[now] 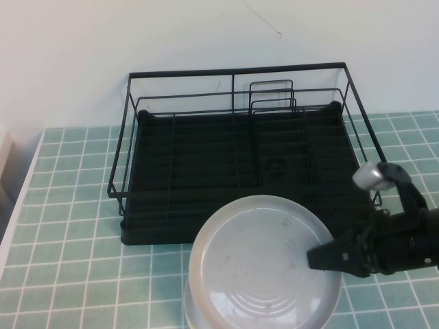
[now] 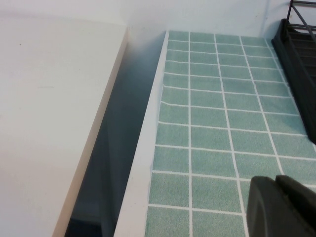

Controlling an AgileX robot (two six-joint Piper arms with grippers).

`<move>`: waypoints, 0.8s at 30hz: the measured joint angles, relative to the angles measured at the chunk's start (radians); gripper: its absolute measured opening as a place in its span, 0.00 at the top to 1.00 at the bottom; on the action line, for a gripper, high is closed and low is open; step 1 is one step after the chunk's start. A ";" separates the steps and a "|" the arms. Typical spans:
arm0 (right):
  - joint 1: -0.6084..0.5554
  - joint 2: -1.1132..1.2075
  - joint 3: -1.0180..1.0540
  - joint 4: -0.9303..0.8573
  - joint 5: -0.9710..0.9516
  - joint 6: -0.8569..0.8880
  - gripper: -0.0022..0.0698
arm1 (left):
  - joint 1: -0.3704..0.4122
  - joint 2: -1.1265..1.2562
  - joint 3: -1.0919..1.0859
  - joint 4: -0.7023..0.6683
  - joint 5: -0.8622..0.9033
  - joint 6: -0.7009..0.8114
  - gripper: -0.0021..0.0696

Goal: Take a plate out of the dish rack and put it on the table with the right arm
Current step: Place the plate from the table

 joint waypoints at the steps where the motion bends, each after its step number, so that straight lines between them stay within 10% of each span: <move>1: 0.011 0.000 0.000 -0.001 -0.017 0.000 0.83 | 0.000 0.000 0.000 0.000 0.000 0.000 0.98; 24: 0.168 0.000 -0.042 -0.045 -0.187 -0.170 0.83 | 0.000 0.000 0.000 0.000 0.000 0.000 0.98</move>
